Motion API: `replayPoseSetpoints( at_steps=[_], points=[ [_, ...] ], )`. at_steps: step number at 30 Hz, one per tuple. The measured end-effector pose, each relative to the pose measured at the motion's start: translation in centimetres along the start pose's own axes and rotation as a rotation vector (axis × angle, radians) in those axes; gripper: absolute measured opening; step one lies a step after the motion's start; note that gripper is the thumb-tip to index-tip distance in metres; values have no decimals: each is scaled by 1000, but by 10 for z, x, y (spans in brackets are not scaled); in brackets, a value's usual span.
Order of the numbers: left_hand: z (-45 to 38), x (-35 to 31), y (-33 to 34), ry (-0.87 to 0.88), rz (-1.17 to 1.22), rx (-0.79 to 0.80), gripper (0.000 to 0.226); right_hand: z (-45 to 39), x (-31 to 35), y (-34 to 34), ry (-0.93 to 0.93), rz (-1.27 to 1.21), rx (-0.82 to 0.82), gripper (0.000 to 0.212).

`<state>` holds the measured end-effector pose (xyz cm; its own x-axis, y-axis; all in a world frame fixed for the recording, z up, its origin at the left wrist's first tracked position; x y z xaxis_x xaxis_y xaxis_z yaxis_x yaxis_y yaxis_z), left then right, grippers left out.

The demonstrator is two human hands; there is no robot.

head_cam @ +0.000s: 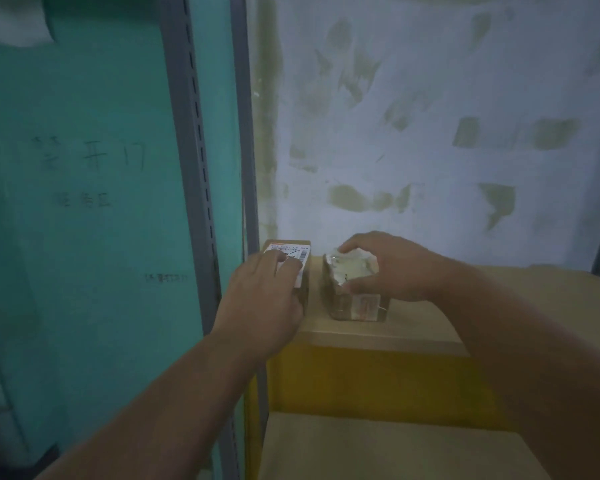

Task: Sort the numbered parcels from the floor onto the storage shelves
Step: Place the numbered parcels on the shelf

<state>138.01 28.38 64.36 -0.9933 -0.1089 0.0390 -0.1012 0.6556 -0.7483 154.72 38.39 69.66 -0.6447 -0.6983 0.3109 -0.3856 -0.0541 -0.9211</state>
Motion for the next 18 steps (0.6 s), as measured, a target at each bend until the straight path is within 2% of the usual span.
replayPoseSetpoints(
  at_steps=[4,7,12,18],
  points=[
    [33,-7,-6,-44,16,-19,37,23,33,-4,-149,-48,-221,46],
    [62,-3,-13,-73,42,-28,37,47,64,2,-222,-122,-303,40],
    [128,43,-45,-190,35,-84,36,70,145,18,-366,-154,-331,47],
    [234,157,-90,-335,-46,-19,43,84,287,76,-535,-222,-320,54]
  ],
)
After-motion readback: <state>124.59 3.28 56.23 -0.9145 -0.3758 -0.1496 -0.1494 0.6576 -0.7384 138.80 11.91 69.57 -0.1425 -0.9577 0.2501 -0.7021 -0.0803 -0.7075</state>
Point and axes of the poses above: each hand's wrist, its own z-axis away from the middle knuckle, its own y-axis out of the palm, x = y × z, the point moved 5 cm from there along -z, towards the middle knuckle, and after that the axes turned 5 degrees about -z, right-handed, at the moved point
